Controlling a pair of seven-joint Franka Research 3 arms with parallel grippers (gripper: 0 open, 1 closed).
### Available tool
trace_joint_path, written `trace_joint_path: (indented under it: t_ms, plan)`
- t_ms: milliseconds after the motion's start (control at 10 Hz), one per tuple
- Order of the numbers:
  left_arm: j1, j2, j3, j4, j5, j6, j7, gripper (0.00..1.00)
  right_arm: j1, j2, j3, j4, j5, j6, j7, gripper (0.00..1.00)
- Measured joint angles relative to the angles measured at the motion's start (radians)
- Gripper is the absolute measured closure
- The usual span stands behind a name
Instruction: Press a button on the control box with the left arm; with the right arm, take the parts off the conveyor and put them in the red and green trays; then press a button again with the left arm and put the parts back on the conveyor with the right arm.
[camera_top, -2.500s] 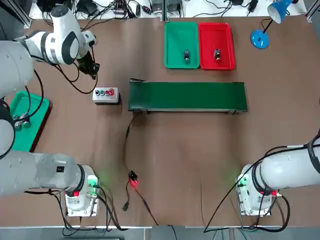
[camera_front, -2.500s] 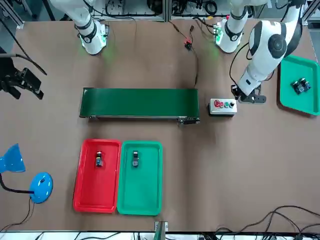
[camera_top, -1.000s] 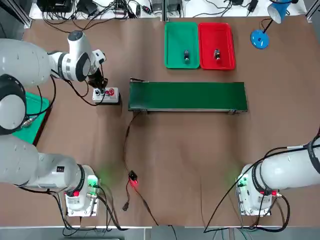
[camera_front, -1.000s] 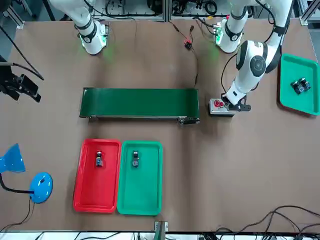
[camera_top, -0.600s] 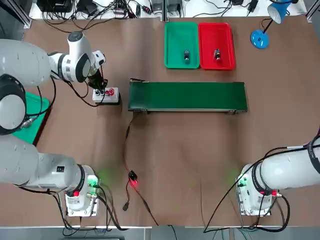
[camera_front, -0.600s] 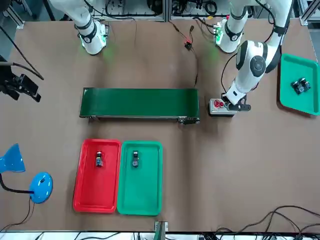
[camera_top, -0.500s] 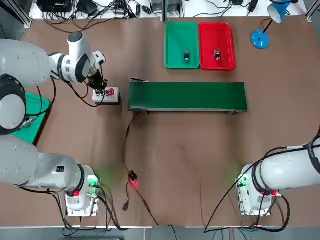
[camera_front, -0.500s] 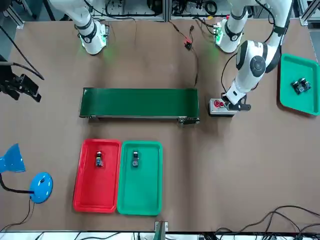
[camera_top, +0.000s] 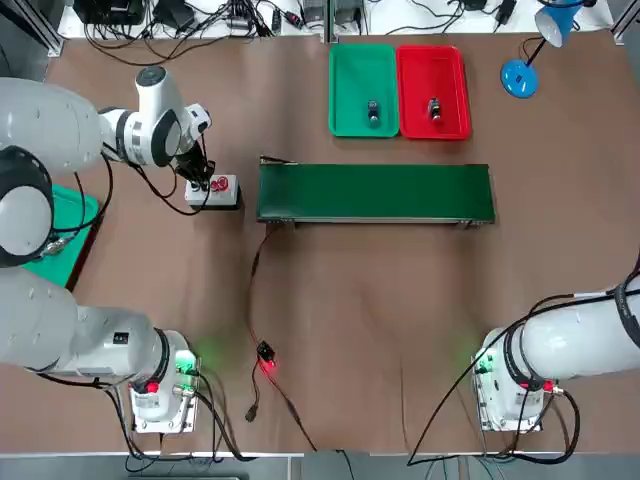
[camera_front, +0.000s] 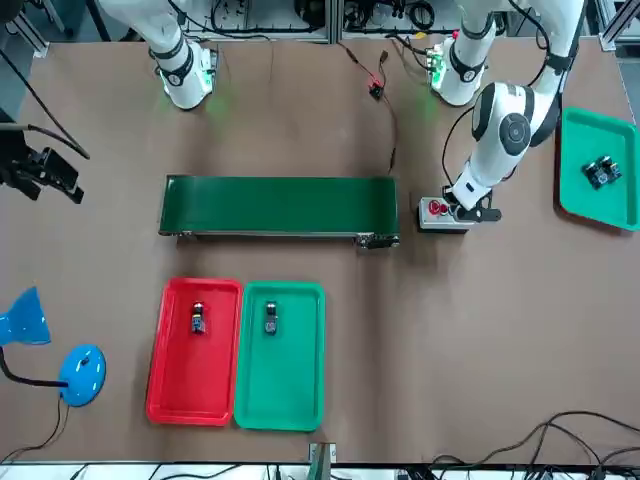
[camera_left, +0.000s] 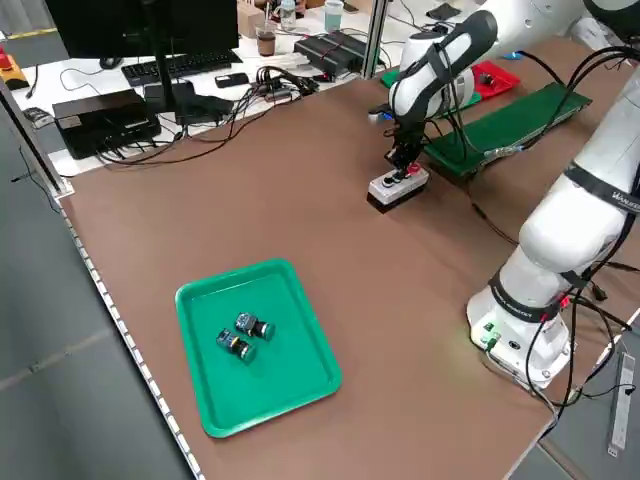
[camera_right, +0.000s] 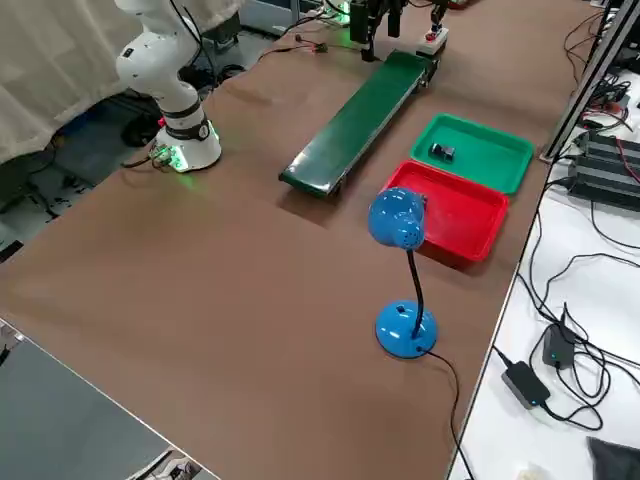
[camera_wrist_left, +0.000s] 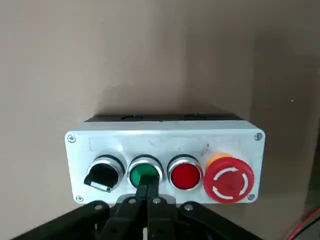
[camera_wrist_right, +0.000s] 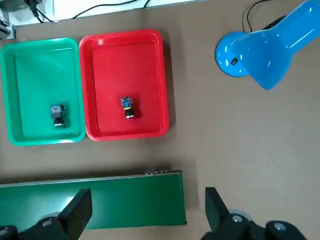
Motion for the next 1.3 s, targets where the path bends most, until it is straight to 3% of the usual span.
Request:
trace_joint_path:
  t_ms: [400, 800, 1000, 1300]
  plan:
    - [0.004, 0.001, 0.000, 0.028, 0.000, -0.047, 0.000, 0.99, 0.000, 0.000, 0.000, 0.000, 0.000, -0.001, 0.000, 0.00]
    - [0.008, -0.009, 0.009, 0.224, 0.000, -0.248, 0.000, 0.97, 0.000, 0.000, 0.000, 0.000, 0.000, -0.001, 0.000, 0.00]
    - [0.022, -0.015, 0.018, 0.354, 0.000, -0.301, 0.002, 0.86, 0.000, 0.000, 0.000, 0.000, 0.000, -0.001, 0.000, 0.00]
    - [0.041, -0.021, 0.079, 0.599, 0.000, -0.459, 0.019, 0.43, 0.001, 0.000, 0.001, 0.000, 0.000, -0.001, 0.001, 0.00]
